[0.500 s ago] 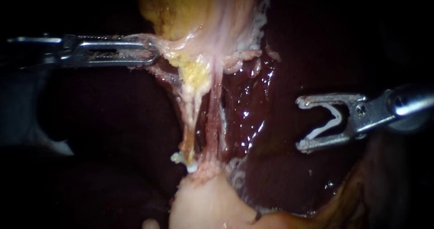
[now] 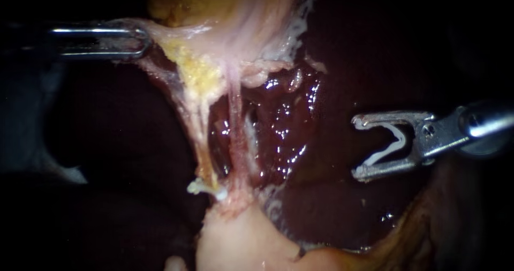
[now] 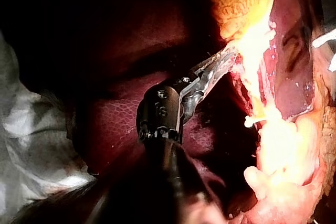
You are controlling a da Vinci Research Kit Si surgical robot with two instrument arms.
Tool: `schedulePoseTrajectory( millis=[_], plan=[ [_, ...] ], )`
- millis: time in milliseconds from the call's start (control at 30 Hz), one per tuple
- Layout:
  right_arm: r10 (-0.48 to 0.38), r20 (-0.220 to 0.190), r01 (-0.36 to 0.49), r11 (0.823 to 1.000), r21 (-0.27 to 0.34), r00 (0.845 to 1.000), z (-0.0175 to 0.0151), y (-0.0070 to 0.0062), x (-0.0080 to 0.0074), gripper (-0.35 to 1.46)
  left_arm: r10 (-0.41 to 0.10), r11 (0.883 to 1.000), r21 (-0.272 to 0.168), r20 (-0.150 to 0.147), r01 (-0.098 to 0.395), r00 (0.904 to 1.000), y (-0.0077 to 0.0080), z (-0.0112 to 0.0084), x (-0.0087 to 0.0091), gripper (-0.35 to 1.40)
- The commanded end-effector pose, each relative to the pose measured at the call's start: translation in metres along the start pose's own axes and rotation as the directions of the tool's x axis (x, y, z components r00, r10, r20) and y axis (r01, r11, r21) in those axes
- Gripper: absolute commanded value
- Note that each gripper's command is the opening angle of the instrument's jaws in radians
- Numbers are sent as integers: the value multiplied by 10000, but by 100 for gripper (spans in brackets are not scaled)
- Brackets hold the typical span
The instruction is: Clipping second clip left tube
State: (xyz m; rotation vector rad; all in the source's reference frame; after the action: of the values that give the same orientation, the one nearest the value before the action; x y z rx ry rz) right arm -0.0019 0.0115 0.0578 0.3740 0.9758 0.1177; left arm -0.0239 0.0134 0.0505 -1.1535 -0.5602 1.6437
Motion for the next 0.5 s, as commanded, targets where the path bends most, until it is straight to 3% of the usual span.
schedulePoseTrajectory(
  millis=[33,333,500],
  plan=[
    [5,3,-5,10000,0,10000,0,0,0,50,-21,10000,-12,-18,21,10000,1,-2,1,-35],
    [188,-58,-187,9997,136,9998,8,-7,8,50,-9,10000,29,-47,9,10000,2,2,-3,-35],
    [315,-137,-310,9991,304,9994,37,-20,17,50,-8,10000,32,-48,8,10000,2,2,-3,-35]
  ],
)
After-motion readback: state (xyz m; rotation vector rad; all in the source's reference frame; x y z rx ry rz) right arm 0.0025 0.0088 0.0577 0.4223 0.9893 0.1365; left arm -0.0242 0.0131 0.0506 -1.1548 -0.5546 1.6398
